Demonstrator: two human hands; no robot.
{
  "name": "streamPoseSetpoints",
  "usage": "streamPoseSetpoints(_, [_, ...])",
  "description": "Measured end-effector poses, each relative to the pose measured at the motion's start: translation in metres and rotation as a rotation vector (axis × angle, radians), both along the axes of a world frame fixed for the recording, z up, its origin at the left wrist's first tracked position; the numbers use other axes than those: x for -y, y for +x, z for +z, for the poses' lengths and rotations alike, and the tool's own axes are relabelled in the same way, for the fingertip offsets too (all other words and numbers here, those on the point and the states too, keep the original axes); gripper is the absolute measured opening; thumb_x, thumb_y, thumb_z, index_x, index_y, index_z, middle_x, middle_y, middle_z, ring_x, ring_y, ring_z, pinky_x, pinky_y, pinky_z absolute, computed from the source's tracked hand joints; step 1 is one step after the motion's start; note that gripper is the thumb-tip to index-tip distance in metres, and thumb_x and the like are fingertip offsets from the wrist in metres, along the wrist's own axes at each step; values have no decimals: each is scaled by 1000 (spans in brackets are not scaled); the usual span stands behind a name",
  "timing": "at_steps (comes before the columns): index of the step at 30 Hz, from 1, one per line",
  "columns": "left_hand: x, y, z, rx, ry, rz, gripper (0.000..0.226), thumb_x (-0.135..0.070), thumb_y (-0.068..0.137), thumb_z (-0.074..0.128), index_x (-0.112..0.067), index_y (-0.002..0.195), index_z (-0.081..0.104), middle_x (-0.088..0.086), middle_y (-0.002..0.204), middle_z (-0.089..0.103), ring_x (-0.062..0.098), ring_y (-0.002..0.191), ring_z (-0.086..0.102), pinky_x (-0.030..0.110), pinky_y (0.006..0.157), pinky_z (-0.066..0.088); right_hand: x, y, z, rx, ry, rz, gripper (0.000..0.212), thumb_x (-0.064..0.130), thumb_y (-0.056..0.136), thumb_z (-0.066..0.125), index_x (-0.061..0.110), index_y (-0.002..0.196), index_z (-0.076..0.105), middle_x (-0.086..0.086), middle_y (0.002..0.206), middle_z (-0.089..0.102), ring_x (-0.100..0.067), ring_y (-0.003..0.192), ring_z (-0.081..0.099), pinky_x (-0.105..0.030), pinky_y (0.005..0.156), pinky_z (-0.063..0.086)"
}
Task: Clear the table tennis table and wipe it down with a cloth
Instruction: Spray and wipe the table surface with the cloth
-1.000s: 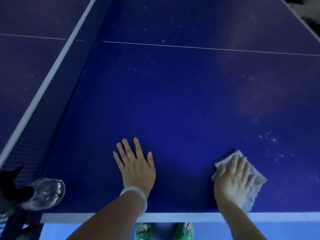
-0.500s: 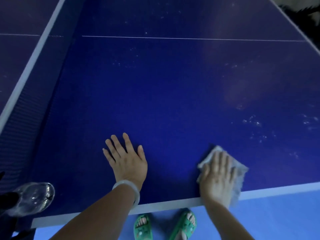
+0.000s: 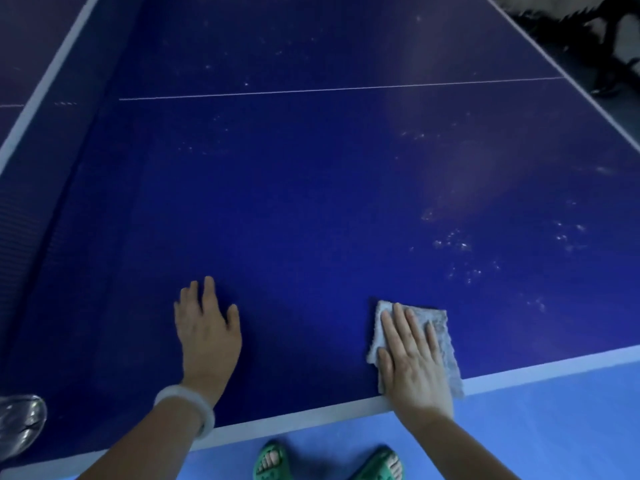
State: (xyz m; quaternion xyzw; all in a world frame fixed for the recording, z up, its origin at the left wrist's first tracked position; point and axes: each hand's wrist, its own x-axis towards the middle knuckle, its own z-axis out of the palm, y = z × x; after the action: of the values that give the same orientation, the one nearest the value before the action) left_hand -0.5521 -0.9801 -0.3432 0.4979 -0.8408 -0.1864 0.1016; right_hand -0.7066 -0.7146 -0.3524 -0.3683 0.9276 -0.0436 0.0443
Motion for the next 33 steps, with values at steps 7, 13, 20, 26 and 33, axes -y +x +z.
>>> streamPoseSetpoints(7, [-86, -130, 5, 64, 69, -209, 66, -47, 101, 31, -13, 155, 14, 16, 161, 1, 31, 149, -5, 43, 122, -4, -9, -13, 1, 49, -11, 138, 56, 38, 100, 29, 18, 152, 31, 1, 161, 22, -18, 149, 17, -45, 116, 17])
streamPoseSetpoints(13, [-111, -165, -13, 245, -37, -56, 70, -54, 97, 11, -16, 155, 3, 22, 160, -3, 40, 147, -9, 53, 120, -3, -60, -71, 2, -3, -5, 55, 59, 41, 103, 14, 13, 148, 40, -2, 157, 31, -22, 146, 27, -46, 116, 19])
streamPoseSetpoints(20, [-112, -169, -17, 309, -59, -39, 68, -48, 97, 8, -14, 155, 7, 24, 159, 3, 41, 147, -5, 54, 120, -1, -67, -86, 7, 4, -32, -258, 77, 47, 100, -3, 6, 142, 47, -11, 152, 37, -26, 143, 32, -45, 115, 17])
streamPoseSetpoints(26, [-112, -168, -15, 306, -60, -36, 67, -46, 97, 11, -13, 155, 7, 24, 159, 4, 41, 147, -3, 54, 120, 0, -32, -128, 4, -69, 83, 543, 58, 42, 96, 45, 16, 148, 41, -2, 156, 35, -21, 145, 27, -43, 114, 21])
streamPoseSetpoints(33, [-114, -170, -15, 314, -80, -28, 65, -46, 99, 12, -11, 154, 14, 26, 158, 13, 42, 147, 3, 55, 120, 5, -75, -173, 4, 41, -31, -440, 57, 42, 103, 9, 18, 154, 15, -5, 163, 13, -20, 151, 7, -47, 122, 6])
